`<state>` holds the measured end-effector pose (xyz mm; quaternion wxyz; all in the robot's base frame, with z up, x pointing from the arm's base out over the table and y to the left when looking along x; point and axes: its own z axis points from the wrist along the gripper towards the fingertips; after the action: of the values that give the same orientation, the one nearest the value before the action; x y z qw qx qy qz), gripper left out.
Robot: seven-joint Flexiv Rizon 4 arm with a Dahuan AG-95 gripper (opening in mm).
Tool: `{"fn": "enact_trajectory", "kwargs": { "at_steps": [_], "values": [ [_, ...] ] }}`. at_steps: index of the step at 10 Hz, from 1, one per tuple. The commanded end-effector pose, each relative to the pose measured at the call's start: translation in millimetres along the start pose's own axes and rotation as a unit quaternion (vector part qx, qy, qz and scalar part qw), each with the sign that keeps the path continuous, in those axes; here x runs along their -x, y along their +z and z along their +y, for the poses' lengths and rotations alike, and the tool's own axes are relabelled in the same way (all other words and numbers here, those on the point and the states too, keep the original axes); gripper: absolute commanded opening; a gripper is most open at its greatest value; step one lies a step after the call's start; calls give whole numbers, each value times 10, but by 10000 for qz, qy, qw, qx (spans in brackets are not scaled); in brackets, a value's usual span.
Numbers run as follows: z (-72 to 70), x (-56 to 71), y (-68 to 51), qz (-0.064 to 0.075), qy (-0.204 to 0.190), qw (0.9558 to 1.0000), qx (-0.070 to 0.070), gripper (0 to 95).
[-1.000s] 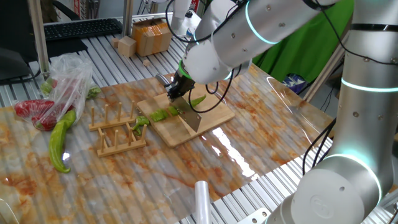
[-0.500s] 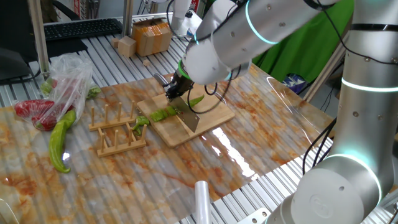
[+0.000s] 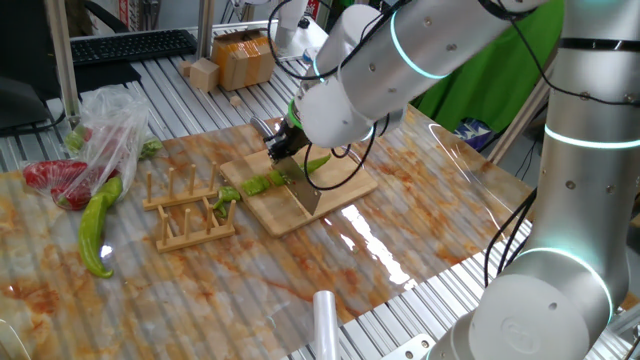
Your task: Chop the chili peppers
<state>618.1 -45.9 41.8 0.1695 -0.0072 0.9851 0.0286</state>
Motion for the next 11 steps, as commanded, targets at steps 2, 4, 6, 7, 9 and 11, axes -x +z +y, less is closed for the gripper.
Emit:
{"fn": "enact_trajectory", "kwargs": {
  "at_steps": [2, 4, 6, 7, 9, 11],
  "values": [
    [17, -8, -12, -67, -8, 10000, -62, 0],
    [17, -19, -50, -141, 2, 9999, -82, 0],
    [26, -33, -21, -146, 22, 9999, -20, 0],
    [34, -26, 30, -193, 58, 9998, -20, 0],
    [52, 35, 41, -197, 53, 9998, -64, 0],
    [79, 84, 31, -191, 55, 9998, -60, 0]
  ]
}}
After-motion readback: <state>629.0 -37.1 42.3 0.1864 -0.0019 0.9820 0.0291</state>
